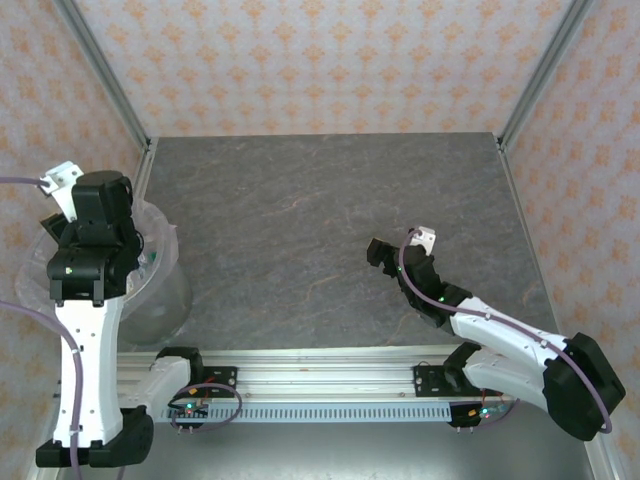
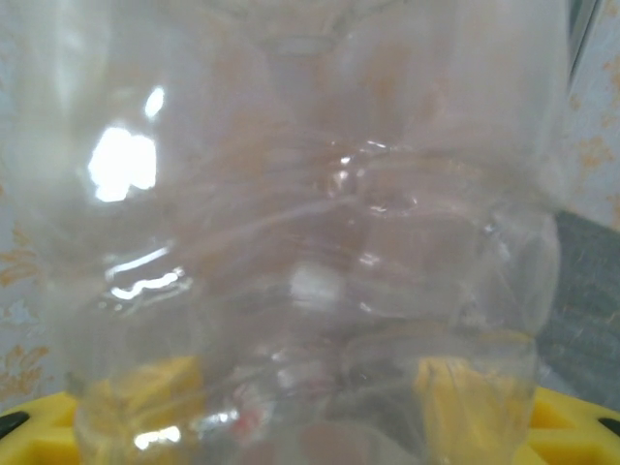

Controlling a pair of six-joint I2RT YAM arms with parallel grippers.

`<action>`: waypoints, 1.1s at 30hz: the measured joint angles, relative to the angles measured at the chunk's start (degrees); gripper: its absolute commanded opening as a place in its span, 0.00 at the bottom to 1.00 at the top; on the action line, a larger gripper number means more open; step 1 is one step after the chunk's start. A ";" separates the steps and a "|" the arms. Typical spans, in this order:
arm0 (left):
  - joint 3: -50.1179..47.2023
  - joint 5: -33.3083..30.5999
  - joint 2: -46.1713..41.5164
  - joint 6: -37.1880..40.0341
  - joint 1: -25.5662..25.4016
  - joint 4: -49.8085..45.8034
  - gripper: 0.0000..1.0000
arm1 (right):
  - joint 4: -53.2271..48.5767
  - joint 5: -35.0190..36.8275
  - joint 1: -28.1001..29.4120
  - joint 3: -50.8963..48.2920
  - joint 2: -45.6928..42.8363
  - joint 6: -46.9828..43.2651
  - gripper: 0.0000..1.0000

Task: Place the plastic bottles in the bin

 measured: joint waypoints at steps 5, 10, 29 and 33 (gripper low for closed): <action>-5.70 2.38 -1.81 -0.81 1.60 -1.27 0.60 | -0.02 0.00 0.00 0.09 1.09 -0.48 0.99; -9.68 4.79 -3.15 -2.89 1.64 -2.36 0.82 | 0.02 -0.44 0.00 0.57 1.86 -0.63 0.99; 4.39 35.26 -0.81 -9.64 -4.70 0.55 0.99 | -0.07 -0.72 0.00 1.07 1.95 -0.68 0.99; 4.46 35.34 1.86 -9.55 -14.51 4.11 0.99 | -0.11 0.37 0.00 1.92 1.38 -1.75 0.99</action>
